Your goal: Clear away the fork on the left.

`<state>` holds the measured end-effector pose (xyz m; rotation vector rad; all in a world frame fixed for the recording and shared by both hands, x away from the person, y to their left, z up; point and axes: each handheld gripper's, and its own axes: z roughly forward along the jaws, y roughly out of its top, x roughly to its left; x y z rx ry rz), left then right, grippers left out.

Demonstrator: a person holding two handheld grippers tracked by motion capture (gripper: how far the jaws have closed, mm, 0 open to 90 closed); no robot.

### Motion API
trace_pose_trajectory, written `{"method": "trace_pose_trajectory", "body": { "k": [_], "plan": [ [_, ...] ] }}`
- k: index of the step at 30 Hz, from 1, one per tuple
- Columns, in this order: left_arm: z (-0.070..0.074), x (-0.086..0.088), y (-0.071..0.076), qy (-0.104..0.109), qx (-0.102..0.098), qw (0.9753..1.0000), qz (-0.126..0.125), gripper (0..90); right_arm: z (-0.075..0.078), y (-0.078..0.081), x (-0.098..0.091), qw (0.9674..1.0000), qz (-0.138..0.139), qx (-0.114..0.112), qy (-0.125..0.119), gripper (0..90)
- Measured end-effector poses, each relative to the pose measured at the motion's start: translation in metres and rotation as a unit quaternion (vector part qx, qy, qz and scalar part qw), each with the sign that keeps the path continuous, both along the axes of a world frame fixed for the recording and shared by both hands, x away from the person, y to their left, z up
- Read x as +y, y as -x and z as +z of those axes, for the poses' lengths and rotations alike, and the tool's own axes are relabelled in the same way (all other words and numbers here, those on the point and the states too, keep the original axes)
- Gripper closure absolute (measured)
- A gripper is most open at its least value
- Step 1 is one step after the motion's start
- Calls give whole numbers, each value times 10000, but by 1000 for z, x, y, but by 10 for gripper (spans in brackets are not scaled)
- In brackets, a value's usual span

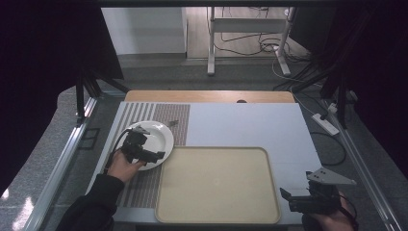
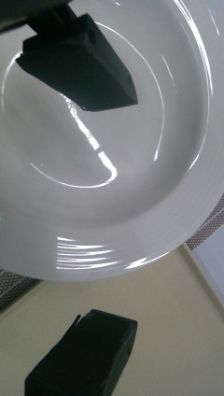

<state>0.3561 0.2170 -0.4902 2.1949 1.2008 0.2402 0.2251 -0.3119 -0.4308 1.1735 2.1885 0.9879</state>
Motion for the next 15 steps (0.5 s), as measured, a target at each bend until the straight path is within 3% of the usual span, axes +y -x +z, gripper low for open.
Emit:
{"method": "trace_pose_trajectory", "body": {
  "k": [15],
  "plan": [
    [-4,-8,-35,-97,22,9999,-119,0,0,0,0,10000,4,18,-1,0]
  ]
}}
